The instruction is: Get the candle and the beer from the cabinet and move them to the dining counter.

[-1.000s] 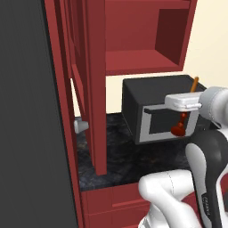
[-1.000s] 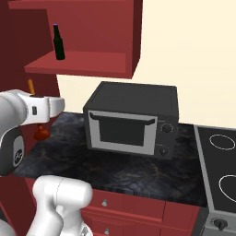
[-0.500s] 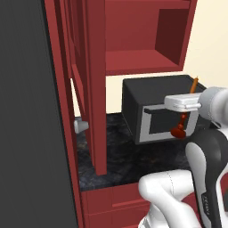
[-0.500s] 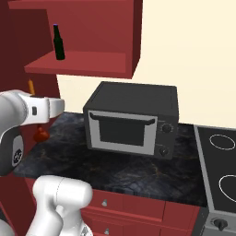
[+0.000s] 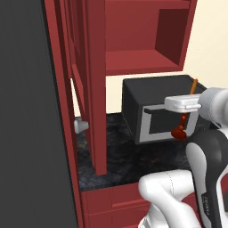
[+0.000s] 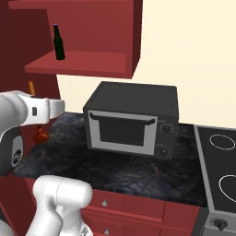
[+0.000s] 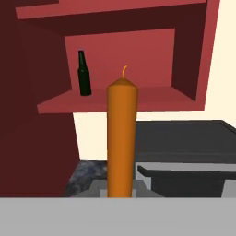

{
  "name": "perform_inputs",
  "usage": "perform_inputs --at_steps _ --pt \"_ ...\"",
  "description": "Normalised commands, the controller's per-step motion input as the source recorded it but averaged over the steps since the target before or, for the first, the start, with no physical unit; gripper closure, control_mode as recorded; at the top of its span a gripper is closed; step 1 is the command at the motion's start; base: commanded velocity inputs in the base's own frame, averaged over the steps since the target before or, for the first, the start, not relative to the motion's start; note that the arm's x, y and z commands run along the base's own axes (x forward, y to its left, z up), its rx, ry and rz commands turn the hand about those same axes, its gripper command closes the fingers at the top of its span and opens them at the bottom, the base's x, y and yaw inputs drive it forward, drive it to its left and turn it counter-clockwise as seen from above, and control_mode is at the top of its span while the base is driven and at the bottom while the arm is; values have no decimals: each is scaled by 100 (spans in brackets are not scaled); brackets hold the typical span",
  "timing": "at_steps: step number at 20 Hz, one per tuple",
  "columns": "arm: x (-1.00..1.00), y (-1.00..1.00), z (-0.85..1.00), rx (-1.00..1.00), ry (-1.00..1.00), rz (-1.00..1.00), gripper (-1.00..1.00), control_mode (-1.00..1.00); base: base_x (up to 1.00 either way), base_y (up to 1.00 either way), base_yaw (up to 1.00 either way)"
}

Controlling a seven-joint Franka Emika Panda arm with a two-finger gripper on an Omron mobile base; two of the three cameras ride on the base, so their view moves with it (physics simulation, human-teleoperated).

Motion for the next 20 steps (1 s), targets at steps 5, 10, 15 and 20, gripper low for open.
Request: perform_inputs --at_steps 5,10,15,20 --pt "0 0 0 0 0 0 100 100 -25 -13 -6" --pt "0 0 0 0 0 0 100 100 -96 -46 -30" --pt "0 0 0 0 0 0 100 100 -93 -50 -57" --pt "0 0 0 0 0 0 100 100 -47 -4 -81"
